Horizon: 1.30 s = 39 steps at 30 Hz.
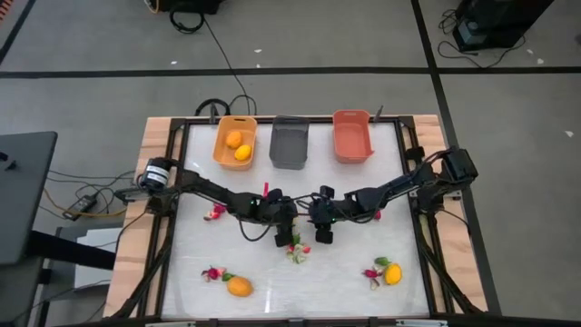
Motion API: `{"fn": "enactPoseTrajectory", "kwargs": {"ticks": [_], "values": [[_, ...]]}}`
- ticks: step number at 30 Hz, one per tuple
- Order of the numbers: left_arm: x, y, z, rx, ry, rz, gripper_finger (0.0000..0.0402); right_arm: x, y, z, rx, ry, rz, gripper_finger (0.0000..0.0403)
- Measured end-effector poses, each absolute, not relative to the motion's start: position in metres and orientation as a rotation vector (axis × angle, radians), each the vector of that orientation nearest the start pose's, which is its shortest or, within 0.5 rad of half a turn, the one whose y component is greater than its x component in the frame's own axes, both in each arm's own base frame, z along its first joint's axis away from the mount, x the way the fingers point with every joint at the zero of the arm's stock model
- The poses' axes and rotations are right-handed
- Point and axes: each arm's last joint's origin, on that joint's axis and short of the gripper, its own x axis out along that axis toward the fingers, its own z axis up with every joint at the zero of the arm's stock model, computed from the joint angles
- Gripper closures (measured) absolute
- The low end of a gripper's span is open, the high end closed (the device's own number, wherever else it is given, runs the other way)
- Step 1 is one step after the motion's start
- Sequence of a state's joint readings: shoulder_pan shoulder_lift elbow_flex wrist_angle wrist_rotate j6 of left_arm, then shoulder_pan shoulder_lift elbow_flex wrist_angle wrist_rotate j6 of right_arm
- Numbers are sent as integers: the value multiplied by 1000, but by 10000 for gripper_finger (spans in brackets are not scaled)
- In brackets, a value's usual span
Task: Sort produce into baskets
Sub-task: Put the yellow lemon into the yellow bin
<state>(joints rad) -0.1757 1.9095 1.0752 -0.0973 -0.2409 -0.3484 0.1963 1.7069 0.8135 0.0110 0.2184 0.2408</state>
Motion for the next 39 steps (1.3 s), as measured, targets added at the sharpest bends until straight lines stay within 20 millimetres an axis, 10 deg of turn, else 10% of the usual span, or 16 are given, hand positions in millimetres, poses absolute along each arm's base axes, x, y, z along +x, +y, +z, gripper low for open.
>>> {"fn": "enactPoseTrajectory", "kwargs": {"ticks": [11,24,39], "values": [[348,-43,172,-74,940,332,180,306,79,138,55,842,-138,235],[308,54,243,-121,854,570,191,304,94,140,44,811,-99,235],[233,145,198,-332,1005,874,188,305,99,141,44,790,-81,235]]}}
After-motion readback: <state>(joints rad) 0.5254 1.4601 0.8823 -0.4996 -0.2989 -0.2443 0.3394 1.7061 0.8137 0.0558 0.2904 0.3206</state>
